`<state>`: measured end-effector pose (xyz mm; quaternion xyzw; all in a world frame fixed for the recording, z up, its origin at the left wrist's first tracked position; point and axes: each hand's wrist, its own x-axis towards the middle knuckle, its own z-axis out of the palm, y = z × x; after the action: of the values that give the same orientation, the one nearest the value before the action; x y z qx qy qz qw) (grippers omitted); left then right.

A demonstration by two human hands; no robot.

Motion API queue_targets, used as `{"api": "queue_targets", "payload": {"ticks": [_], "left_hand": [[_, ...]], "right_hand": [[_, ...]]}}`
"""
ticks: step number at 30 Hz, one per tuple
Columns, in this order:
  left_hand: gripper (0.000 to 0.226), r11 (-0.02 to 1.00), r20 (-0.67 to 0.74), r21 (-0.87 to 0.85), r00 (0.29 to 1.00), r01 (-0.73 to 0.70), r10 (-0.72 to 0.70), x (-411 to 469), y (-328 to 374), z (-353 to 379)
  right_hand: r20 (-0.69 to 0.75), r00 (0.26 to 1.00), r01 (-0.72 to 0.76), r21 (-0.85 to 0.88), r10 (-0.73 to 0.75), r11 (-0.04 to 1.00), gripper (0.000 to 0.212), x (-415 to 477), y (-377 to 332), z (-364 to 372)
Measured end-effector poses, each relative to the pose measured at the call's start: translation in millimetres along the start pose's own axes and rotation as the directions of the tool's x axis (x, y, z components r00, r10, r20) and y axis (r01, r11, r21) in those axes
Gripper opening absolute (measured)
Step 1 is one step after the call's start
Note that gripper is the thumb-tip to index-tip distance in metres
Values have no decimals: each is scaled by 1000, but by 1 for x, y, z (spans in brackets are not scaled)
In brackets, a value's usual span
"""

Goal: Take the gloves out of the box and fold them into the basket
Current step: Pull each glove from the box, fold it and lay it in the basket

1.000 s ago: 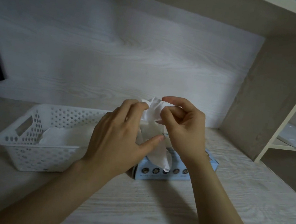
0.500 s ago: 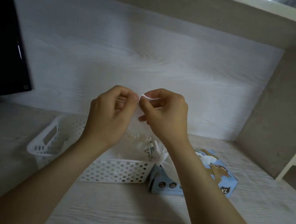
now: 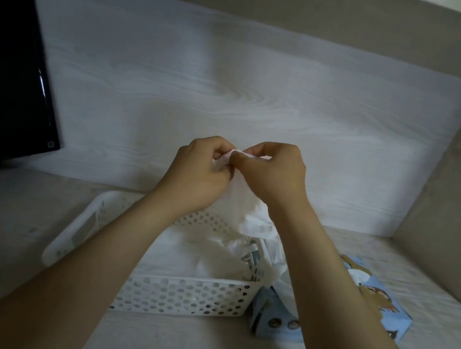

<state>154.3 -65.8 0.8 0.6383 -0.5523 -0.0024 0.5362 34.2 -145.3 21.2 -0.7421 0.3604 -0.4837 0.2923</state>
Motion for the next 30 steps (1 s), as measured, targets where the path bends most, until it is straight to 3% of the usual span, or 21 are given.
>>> {"api": "queue_targets", "payload": {"ticks": [4, 7, 10, 14, 17, 19, 22, 26, 30], "left_hand": [[17, 998, -76, 25, 996, 55, -53, 4, -1, 2], [18, 998, 16, 20, 998, 62, -63, 8, 3, -5], [37, 999, 98, 41, 995, 25, -29, 8, 7, -6], [22, 997, -29, 35, 998, -63, 64, 9, 7, -3], [22, 999, 43, -19, 998, -34, 35, 15, 0, -7], [24, 999, 106, -49, 994, 4, 1, 18, -4, -10], [30, 998, 74, -42, 997, 42, -39, 19, -4, -10], [30, 994, -36, -25, 993, 109, -110, 18, 1, -9], [35, 987, -95, 13, 983, 160, -158, 18, 2, -10]], "right_hand": [[-39, 998, 36, -75, -39, 997, 33, 5, 3, 5], [-2, 1000, 24, -55, -24, 998, 31, 6, 7, 7], [88, 996, 10, 39, -13, 999, 21, 4, 8, 4], [83, 996, 6, 118, -16, 993, 22, 5, 9, 5], [103, 995, 5, 118, -17, 993, 23, 4, 10, 9], [147, 989, -16, 126, -2, 992, 28, 3, 10, 8], [239, 969, -97, 163, 56, 982, 43, 2, 6, 2], [362, 930, -131, 157, 66, 979, 21, 5, 8, -10], [427, 903, 33, 51, -51, 998, 6, 5, 11, -15]]}}
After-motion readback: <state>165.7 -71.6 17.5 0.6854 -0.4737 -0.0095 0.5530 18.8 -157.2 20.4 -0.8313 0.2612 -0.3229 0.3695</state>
